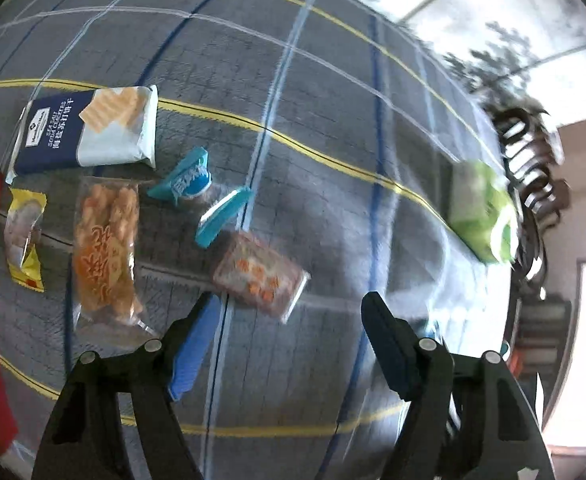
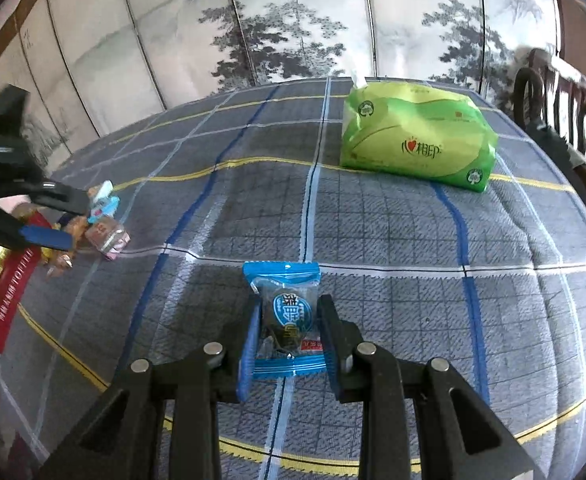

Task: Organize snacks
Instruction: 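Grasp the small clear cake packet with the left gripper while the right gripper holds the blue candy, then carry the cake packet into the gold tin with the left gripper while the right gripper holds the candy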

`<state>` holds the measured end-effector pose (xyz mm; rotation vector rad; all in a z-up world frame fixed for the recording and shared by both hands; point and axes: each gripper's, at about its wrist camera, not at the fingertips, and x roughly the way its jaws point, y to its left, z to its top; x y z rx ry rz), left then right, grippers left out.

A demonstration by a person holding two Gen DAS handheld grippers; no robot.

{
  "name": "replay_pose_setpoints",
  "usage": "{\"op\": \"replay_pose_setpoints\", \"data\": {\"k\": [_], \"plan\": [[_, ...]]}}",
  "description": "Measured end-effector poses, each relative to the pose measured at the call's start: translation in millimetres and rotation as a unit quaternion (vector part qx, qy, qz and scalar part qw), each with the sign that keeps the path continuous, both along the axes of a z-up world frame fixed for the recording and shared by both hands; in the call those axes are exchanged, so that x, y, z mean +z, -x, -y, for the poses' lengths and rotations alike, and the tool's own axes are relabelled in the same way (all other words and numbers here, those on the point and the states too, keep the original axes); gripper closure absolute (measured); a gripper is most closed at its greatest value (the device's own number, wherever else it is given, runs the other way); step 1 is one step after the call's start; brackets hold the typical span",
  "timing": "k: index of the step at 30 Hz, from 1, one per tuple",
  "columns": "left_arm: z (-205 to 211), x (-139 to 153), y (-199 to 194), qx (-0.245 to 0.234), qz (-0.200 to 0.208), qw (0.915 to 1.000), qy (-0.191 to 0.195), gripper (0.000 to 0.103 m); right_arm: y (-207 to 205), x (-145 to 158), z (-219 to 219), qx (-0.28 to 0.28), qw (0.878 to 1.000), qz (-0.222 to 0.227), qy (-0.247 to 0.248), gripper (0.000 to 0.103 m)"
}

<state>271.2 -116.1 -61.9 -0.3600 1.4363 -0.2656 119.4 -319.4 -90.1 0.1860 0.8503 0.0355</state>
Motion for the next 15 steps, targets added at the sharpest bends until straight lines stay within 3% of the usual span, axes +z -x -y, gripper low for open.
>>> {"op": "replay_pose_setpoints", "data": {"k": [4, 10, 12, 15], "plan": [[8.4, -7.0, -6.0, 0.026, -0.007, 0.9991, -0.031, 0.034, 0.2, 0.3, -0.2, 0.013, 1.0, 0.003, -0.012, 0.074], [11.4, -19.6, -16.2, 0.065, -0.025, 0.9963, -0.05, 0.057, 4.4, 1.1, 10.5, 0.009, 0.999, 0.015, -0.044, 0.074], [13.8, -20.4, -15.6, 0.067, -0.025, 0.9955, -0.062, 0.072, 4.8, 1.2, 12.4, 0.007, 0.999, 0.017, -0.051, 0.074], [18.4, -19.9, -15.1, 0.055, -0.018, 0.9957, -0.072, 0.077, 4.6, 1.0, 11.9, 0.008, 0.998, 0.018, -0.054, 0.074]]}}
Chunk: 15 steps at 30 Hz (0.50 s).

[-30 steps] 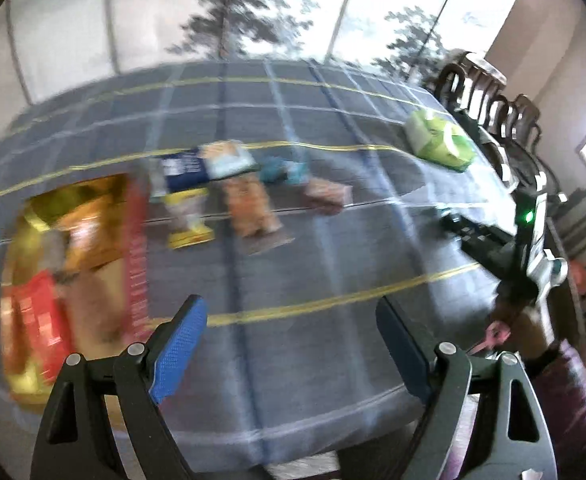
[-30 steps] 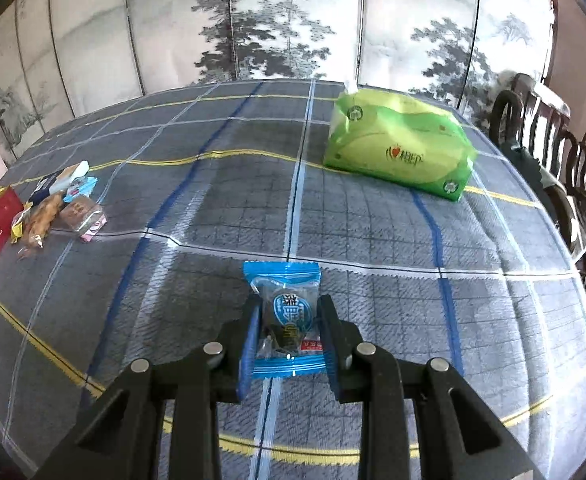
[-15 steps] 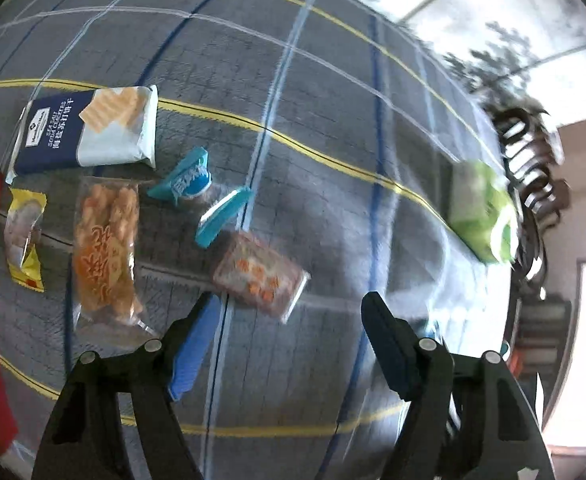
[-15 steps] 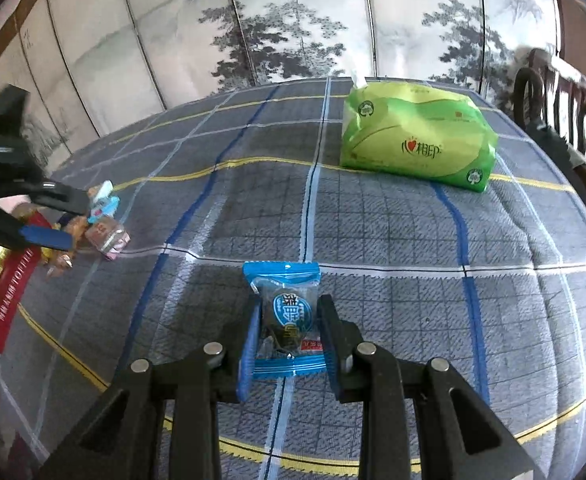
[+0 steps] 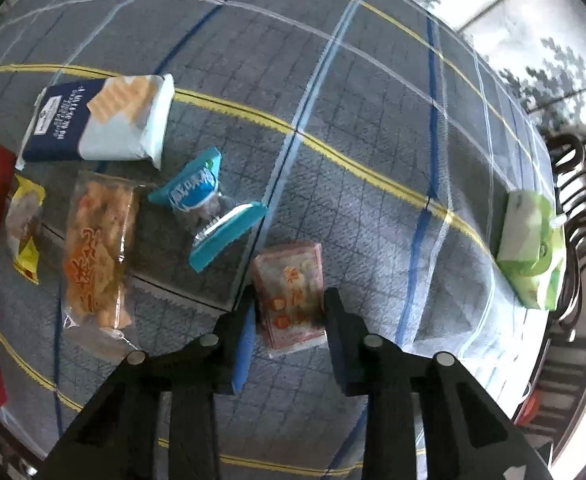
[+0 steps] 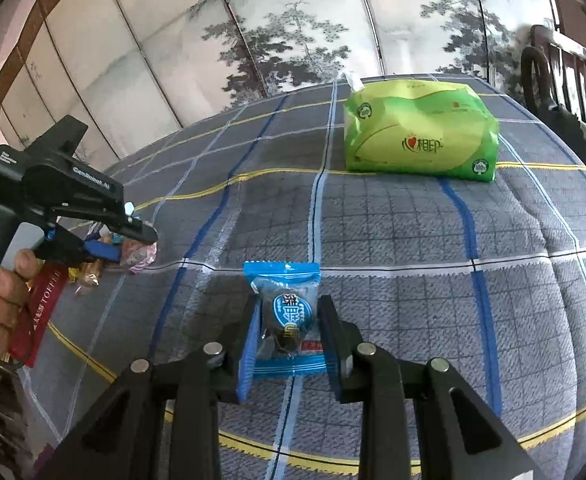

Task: Organize snacks
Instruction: 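Carry the cake packet into the gold tin with the left gripper while the right gripper holds the candy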

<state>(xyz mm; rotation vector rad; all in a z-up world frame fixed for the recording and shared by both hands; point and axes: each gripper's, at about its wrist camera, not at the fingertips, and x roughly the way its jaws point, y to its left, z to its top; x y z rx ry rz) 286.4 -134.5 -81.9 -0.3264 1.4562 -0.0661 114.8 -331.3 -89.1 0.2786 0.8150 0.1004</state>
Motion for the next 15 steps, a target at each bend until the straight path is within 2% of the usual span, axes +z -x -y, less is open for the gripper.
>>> {"op": "replay_pose_setpoints", "data": {"k": [5, 9, 15], "plan": [[-6.4, 2.5, 20.4, -0.023, 0.014, 0.9996, 0.011, 0.078, 0.3, -2.1, 5.9, -0.012, 1.0, -0.003, -0.01, 0.074], [-6.2, 14.8, 60.9, -0.078, 0.061, 0.9951, -0.003, 0.078, -3.1, -3.7, 3.1, -0.013, 1.0, -0.012, -0.001, 0.074], [-28.1, 35.8, 113.4, -0.102, 0.104, 0.9894, 0.0, 0.078, -5.8, -3.6, -2.6, -0.014, 1.0, -0.015, 0.016, 0.074]]}}
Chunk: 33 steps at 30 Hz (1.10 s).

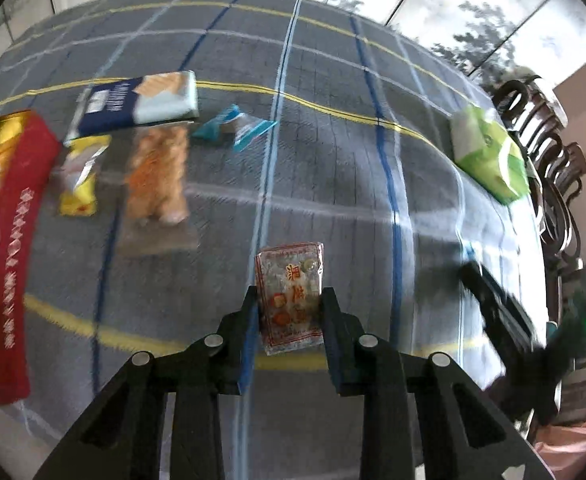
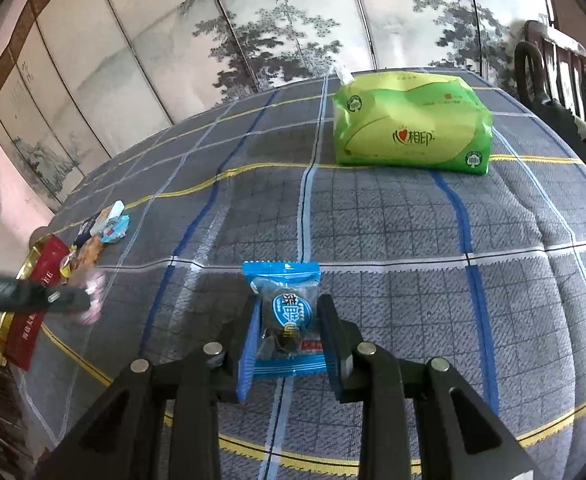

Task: Organize snacks
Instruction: 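Carry the cake packet into the gold tin with the left gripper while the right gripper holds the candy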

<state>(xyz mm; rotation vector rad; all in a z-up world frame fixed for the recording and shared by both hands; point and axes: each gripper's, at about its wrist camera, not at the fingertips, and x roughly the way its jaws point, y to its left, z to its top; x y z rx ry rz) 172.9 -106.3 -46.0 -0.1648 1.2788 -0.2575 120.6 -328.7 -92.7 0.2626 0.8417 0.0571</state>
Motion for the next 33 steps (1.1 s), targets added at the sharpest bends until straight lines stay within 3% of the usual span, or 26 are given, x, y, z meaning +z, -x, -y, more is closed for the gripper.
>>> {"op": "replay_pose_setpoints", "data": {"k": [13, 23, 33], "plan": [[-68.5, 53.1, 83.6, 0.007, 0.09, 0.9957, -0.022, 0.078, -2.7, 0.4, -14.4, -0.004, 0.999, -0.008, 0.05, 0.075], [-144.1, 71.4, 100.1, 0.06, 0.115, 0.9912, -0.03, 0.078, -2.4, 0.7, -17.8, -0.006, 0.997, -0.01, 0.071, 0.075], [-216.2, 58.6, 89.9, 0.113, 0.116, 0.9844, -0.069, 0.078, -2.3, 0.8, -21.8, -0.005, 0.996, -0.013, 0.089, 0.075]]}}
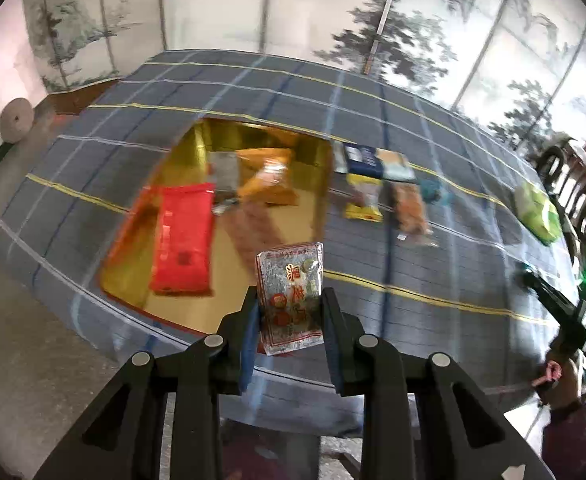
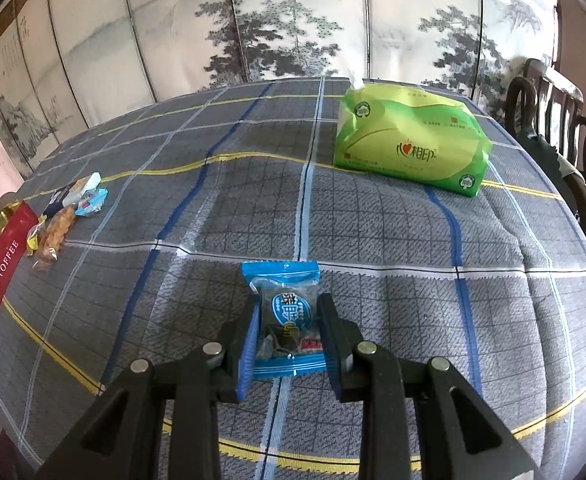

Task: Organize snacks
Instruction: 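Carry the cake packet into the gold tin with the left gripper while the right gripper holds the candy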

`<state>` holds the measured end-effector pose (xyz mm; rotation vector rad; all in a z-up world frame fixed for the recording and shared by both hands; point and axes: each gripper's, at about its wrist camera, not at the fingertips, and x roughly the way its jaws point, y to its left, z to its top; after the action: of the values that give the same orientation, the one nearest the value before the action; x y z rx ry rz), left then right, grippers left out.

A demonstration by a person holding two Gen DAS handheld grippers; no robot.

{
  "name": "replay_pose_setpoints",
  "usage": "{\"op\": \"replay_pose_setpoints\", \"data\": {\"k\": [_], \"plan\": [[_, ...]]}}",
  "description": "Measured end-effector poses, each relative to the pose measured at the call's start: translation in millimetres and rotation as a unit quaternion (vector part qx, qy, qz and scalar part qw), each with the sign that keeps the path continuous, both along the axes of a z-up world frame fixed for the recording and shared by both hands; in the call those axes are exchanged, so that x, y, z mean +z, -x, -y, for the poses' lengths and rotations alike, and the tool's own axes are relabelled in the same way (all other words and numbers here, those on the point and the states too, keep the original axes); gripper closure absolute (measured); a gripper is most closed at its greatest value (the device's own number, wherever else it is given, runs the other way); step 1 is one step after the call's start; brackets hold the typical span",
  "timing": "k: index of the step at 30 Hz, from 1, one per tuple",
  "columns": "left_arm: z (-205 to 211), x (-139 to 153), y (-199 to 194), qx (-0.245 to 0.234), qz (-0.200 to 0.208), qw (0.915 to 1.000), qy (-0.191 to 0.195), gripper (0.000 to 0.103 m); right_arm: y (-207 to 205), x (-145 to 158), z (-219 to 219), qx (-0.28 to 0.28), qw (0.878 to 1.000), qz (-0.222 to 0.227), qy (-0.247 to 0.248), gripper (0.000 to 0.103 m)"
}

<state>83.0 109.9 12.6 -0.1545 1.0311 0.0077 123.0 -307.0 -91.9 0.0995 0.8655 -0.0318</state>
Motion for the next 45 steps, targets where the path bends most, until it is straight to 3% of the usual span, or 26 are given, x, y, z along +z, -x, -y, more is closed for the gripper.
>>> {"op": "replay_pose_setpoints", "data": {"k": [14, 45], "plan": [[-28.2, -27.3, -13.2, 0.012, -0.01, 0.9997, -0.017, 0.078, -0.1, 0.1, -0.6, 0.0, 1.0, -0.001, 0.005, 0.074], [-27.2, -51.3, -26.7, -0.001, -0.004, 0.9975, -0.07, 0.077, 0.9, 0.3, -6.8, 0.0, 0.999, -0.007, 0.045, 0.074]]}}
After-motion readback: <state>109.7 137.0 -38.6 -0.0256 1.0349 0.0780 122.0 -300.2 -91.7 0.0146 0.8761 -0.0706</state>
